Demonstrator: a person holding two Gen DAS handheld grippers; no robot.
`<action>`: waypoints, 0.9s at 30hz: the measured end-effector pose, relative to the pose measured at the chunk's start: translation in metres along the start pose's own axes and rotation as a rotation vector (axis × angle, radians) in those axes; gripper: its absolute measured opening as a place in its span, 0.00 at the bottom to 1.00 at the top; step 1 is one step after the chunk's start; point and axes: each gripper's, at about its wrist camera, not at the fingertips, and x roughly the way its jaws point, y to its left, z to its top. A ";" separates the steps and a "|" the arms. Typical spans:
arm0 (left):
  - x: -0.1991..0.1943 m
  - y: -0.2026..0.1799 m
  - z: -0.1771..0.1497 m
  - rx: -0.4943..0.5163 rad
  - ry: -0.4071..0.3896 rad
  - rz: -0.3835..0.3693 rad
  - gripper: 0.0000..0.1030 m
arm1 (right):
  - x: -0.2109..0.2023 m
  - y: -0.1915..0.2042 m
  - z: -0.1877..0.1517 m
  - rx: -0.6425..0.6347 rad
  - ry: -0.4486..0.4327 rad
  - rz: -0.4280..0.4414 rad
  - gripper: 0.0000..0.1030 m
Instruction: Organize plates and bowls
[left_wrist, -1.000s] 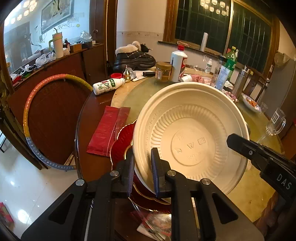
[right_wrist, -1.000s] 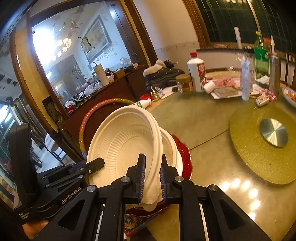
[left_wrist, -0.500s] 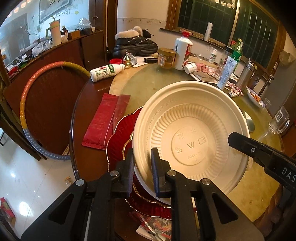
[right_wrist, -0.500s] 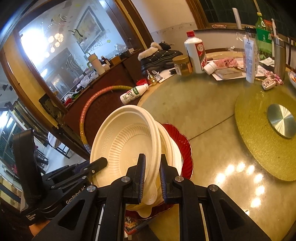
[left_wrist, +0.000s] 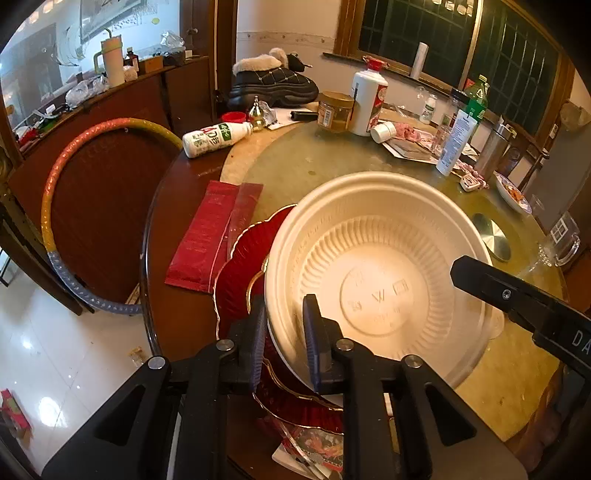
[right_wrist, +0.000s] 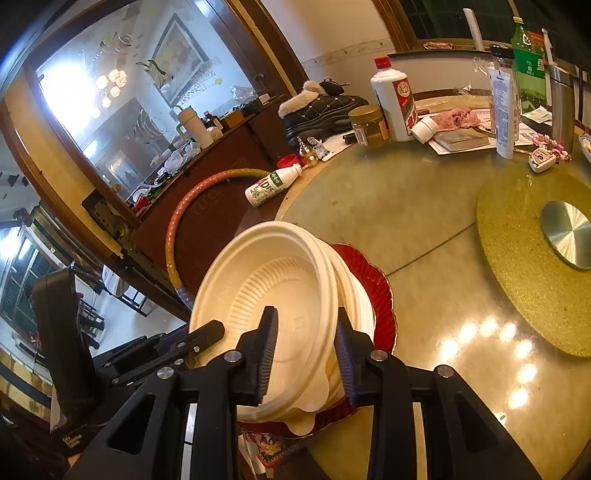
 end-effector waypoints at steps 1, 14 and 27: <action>0.000 0.000 0.001 -0.001 -0.002 0.005 0.17 | 0.001 0.001 0.001 0.000 0.001 -0.004 0.32; -0.028 0.006 -0.003 -0.078 -0.153 0.022 0.72 | -0.024 0.011 0.005 -0.053 -0.143 -0.082 0.75; -0.052 -0.026 -0.063 0.022 -0.223 0.113 1.00 | -0.064 0.021 -0.042 -0.399 -0.156 -0.150 1.00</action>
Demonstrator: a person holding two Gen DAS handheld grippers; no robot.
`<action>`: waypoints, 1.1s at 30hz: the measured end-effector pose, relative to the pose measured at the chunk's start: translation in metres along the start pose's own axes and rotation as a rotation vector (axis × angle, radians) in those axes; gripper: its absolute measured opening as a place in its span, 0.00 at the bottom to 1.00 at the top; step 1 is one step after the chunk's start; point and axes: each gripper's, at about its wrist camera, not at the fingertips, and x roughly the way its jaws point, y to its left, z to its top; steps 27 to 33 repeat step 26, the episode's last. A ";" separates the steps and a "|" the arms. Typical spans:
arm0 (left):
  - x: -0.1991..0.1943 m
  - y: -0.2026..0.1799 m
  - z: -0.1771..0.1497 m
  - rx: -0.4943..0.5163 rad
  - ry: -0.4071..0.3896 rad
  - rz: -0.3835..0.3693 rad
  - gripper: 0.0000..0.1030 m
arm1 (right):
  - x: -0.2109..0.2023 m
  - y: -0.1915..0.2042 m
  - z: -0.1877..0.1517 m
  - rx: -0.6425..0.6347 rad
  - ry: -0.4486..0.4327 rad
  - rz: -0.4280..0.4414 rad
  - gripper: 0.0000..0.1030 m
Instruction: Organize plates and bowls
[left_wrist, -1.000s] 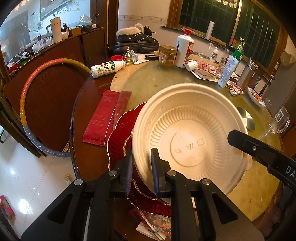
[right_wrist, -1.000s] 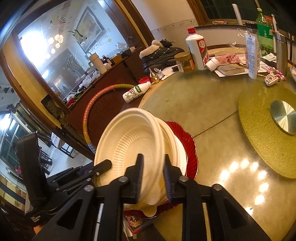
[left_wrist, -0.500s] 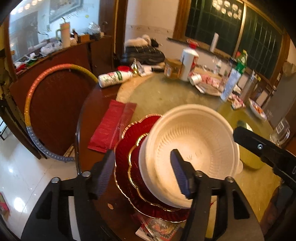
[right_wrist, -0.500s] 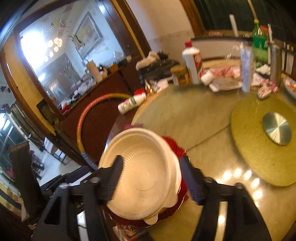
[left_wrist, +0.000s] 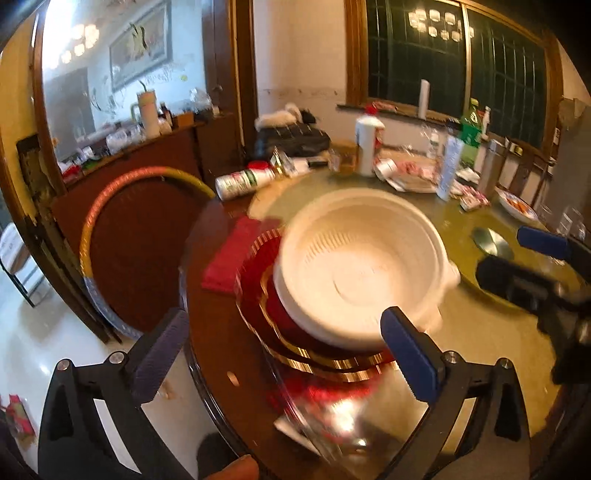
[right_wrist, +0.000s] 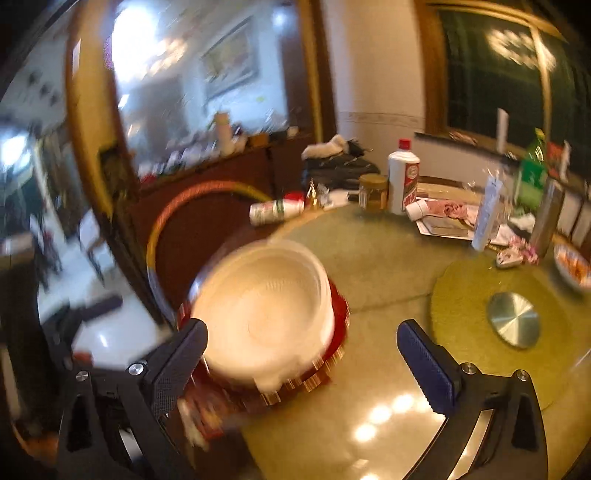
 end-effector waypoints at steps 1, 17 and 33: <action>0.001 -0.001 -0.004 -0.002 0.016 -0.010 1.00 | -0.002 0.000 -0.005 -0.024 0.009 -0.010 1.00; 0.010 -0.016 -0.007 0.020 0.068 -0.019 1.00 | -0.020 0.015 -0.047 -0.205 0.000 -0.041 1.00; 0.016 -0.015 -0.001 0.011 0.068 -0.027 1.00 | -0.016 0.018 -0.042 -0.218 -0.005 -0.048 1.00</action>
